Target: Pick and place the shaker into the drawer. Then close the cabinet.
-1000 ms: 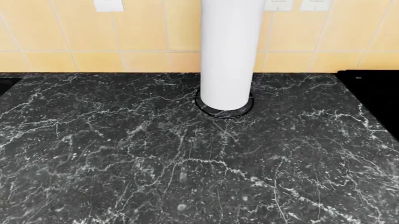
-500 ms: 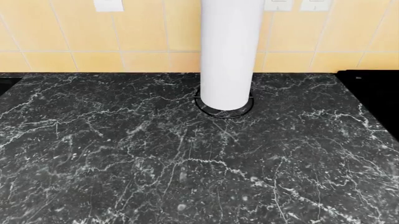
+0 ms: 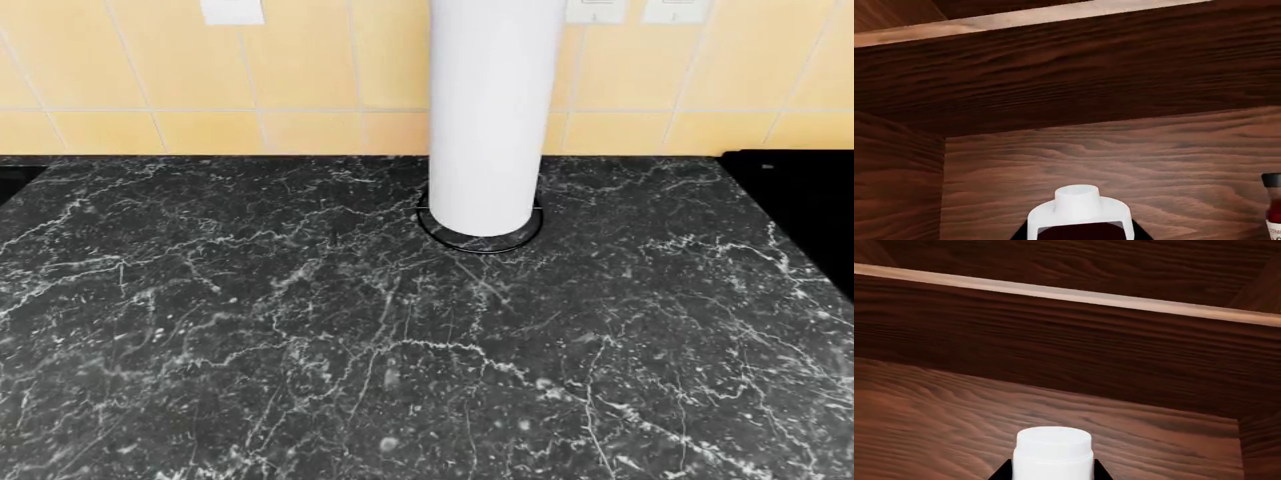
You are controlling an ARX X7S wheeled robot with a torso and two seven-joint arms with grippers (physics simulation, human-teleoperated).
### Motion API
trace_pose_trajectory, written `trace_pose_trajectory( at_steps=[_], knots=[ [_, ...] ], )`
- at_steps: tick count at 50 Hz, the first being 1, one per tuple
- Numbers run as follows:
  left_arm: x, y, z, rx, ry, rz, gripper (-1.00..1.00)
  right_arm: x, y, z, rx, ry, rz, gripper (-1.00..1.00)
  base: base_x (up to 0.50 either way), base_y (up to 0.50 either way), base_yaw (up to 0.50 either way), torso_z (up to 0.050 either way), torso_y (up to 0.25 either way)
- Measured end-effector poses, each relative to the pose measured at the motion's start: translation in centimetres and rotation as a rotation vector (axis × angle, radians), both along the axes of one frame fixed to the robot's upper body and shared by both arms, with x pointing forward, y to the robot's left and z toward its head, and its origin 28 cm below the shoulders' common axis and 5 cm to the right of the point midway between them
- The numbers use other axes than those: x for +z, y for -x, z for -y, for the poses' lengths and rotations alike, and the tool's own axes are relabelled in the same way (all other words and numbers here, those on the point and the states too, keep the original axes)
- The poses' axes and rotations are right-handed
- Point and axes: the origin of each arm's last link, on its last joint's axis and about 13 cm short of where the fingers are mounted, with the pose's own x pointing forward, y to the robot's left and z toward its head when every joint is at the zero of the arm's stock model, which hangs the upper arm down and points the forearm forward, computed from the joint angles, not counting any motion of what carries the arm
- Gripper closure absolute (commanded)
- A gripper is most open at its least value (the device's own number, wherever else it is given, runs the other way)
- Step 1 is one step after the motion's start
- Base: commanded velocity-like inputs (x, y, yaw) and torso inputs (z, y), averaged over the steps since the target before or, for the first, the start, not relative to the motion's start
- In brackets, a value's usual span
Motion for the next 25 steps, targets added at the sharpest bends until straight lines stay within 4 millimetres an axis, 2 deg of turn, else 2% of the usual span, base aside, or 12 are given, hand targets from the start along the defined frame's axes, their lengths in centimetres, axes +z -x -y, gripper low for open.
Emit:
trace_pose_trajectory(
  at_steps=[8,16,25],
  knots=[
    [1.4,1.9,0.2,-0.035,0.004,0.097,1.00,0.2,0.6,0.0,0.002,0.026,0.042,1.00,0.00,0.00,0.00,0.000,0.000],
    [1.9,2.9,0.3,-0.060,-0.002,0.151,1.00,0.2,1.0,0.0,0.005,0.040,0.070,1.00,0.00,0.00,0.00,0.000,0.000],
    [1.9,3.1,0.5,-0.073,-0.015,0.166,1.00,0.0,1.1,0.0,0.008,0.044,0.080,1.00,-0.35,0.00,0.00,0.000,0.000]
  ],
)
